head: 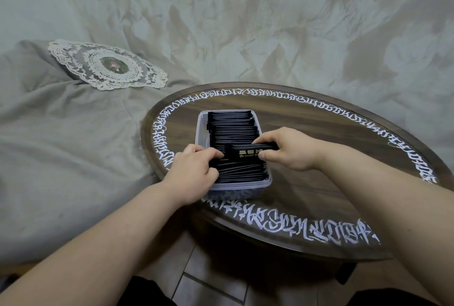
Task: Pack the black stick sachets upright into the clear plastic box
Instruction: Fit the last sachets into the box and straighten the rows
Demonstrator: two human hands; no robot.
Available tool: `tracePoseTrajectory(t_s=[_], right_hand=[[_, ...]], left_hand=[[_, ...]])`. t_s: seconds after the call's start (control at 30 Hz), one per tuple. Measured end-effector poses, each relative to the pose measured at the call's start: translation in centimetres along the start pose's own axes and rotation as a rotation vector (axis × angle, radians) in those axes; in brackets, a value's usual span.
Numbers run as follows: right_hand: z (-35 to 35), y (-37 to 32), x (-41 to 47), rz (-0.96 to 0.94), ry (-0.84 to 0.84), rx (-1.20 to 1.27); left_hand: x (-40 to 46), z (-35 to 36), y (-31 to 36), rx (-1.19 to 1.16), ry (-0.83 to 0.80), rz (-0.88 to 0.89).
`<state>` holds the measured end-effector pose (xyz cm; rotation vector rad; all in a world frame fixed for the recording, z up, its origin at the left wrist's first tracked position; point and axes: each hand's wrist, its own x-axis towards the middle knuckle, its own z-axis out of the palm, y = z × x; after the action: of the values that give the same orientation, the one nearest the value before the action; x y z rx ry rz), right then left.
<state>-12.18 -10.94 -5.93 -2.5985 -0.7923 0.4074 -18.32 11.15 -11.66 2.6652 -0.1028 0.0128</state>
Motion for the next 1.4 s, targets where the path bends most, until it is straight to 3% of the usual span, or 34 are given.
tracePoseTrajectory(t_s=[0.37,1.03,1.23,1.4], right_hand=[[0.3,0.6,0.6,-0.021,0.066,0.016],[2.9,0.1,1.7,-0.090,0.180,-0.283],[4.2,0.3,1.8,-0.199,0.220,-0.336],[4.4,0.5,1.5,-0.352,0.371,-0.355]], left_hand=[[0.6,0.4,0.1,-0.045,0.041,0.064],[0.9,-0.6,-0.5,-0.166,0.034,0.078],[1.1,-1.4,-1.0,-0.126,0.015,0.079],[1.1,-1.1,-1.1,-0.112,0.062,0.087]])
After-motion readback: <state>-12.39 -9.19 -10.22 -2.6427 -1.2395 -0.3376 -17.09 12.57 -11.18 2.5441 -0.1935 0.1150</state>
